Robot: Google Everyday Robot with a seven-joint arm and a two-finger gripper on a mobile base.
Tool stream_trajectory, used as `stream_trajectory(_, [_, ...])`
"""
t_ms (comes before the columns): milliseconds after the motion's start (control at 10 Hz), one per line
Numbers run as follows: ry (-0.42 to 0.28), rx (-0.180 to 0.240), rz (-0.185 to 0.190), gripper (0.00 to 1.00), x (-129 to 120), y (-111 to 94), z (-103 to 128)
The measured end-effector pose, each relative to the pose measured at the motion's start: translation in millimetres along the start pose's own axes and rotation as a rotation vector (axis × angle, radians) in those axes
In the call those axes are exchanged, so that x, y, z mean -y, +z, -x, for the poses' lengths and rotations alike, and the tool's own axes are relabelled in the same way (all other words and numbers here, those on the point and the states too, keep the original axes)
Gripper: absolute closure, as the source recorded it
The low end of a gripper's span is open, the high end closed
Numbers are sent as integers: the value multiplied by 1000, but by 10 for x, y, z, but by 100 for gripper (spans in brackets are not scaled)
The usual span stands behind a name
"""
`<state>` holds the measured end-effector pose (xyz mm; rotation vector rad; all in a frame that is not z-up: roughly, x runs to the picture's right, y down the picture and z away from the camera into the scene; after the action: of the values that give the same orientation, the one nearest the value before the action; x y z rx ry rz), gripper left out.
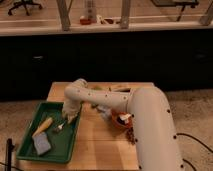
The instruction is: Place fork in table surface
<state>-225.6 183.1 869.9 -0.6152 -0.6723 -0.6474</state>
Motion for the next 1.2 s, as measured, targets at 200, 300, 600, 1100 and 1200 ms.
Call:
stream_trajectory(200, [0, -1, 7, 20, -31, -1, -9])
stream_trajectory(300, [-1, -6, 6, 20, -31, -6, -26])
stream_trajectory(600, [-34, -5, 34, 20, 71, -89, 148])
stream_trajectory(1100, [-89, -1, 97, 20, 551, -418, 752])
stream_trajectory(1200, [-86, -2, 105, 20, 533, -412, 756])
